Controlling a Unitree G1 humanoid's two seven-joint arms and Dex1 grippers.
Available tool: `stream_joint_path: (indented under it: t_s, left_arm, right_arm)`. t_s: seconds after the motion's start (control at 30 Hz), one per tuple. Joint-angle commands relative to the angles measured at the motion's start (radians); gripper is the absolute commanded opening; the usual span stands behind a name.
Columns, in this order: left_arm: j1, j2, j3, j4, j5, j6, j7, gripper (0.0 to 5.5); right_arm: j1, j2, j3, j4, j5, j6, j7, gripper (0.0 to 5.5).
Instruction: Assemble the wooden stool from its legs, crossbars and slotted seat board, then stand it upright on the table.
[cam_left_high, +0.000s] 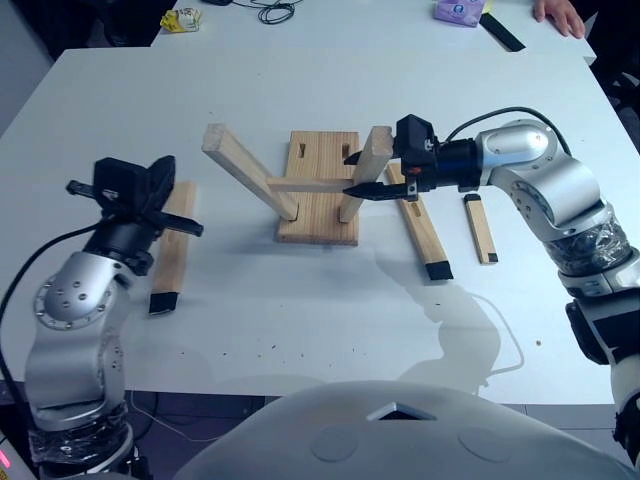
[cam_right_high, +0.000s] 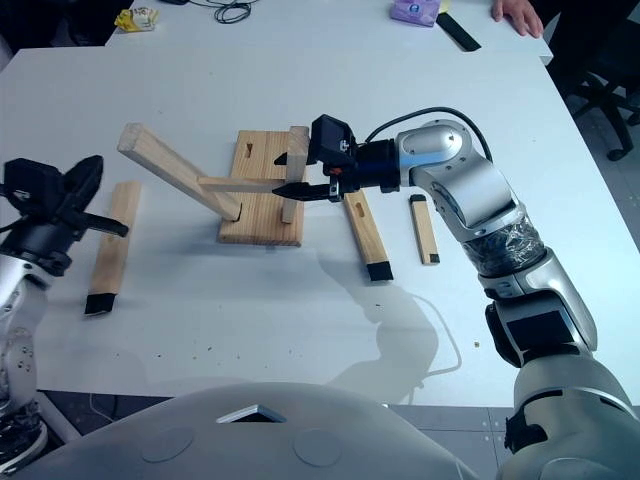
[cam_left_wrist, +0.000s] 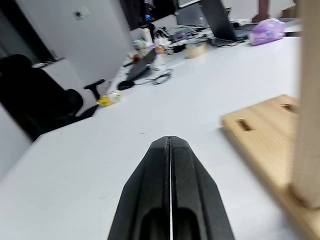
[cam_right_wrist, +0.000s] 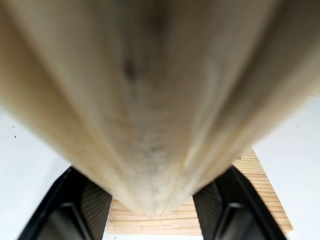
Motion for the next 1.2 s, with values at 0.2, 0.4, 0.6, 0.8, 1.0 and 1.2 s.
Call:
stream_joint_path:
  t_s: [0.2, 0.4, 0.6, 0.8, 1.0, 1.2]
  left_arm:
    - [-0.229, -0.174, -0.559, -0.083, -0.050, 0.016, -0.048, 0.00]
    - [-0.217, -0.218, -0.612, -0.100, -0.028, 0.053, -0.015, 0.00]
    - [-0.213, -0.239, -0.510, -0.112, -0.044, 0.067, 0.024, 0.00]
    - [-0.187, -0.304, -0.394, -0.178, -0.138, 0.084, 0.062, 0.00]
    - [-0.163, -0.311, -0.311, -0.205, -0.235, 0.098, 0.073, 0.00]
    - [-0.133, -0.262, -0.199, -0.175, -0.310, 0.083, 0.066, 0.00]
  right_arm:
    - [0.043, -0.024, 0.111, 0.007, -0.148, 0.076, 0.029, 2.04]
    - [0.015, 0.003, 0.115, 0.022, -0.157, 0.073, 0.035, 2.04]
    - [0.049, -0.013, 0.098, 0.019, -0.162, 0.070, 0.015, 2.04]
    - [0.061, -0.019, 0.062, 0.051, -0.165, 0.041, -0.009, 2.04]
    - [0.091, -0.015, 0.012, 0.074, -0.172, 0.020, 0.018, 3.04]
    - [0.090, 0.005, -0.031, 0.101, -0.197, 0.028, 0.031, 3.94]
